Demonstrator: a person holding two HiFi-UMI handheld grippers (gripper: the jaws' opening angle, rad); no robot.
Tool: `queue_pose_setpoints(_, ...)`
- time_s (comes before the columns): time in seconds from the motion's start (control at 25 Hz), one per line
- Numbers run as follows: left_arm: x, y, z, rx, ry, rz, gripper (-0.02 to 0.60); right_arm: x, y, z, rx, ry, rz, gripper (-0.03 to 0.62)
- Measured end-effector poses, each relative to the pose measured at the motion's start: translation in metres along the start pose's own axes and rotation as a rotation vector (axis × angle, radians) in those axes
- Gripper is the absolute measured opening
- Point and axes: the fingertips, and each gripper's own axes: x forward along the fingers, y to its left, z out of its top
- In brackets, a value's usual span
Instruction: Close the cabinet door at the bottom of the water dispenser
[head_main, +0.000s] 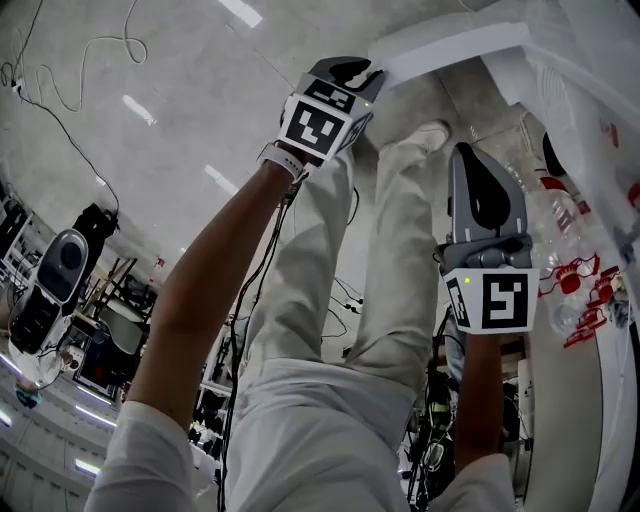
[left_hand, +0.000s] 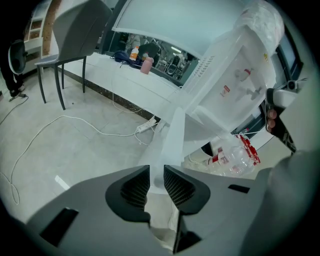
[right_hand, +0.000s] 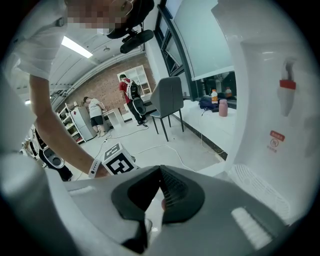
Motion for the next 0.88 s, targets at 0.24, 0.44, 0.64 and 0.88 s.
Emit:
queue_pose_setpoints(0.24,0.002,-0.006,-0.002,0.006,0.015,-0.004,0.084,-0.002,-0.003,-0.002,0.014,-0.003,-0.008,0.011)
queue_pose_setpoints(0.44,0.003,-0.02,-0.011,0.039,0.05,-0.015,0.083,-0.003,-0.003,-0.005,0.019,0.0,-0.015,0.011)
queue_pose_setpoints(0.64,0.008,-0.037,-0.022,0.024,0.066,-0.04,0.083,-0.007,-0.007,-0.017,0.024,0.009,-0.043,0.011)
queue_pose_setpoints(0.88,0.015,-0.061,-0.032,0.047,0.095,-0.064,0.083,-0.015,-0.013,-0.036,0.044,0.028,-0.067,0.011)
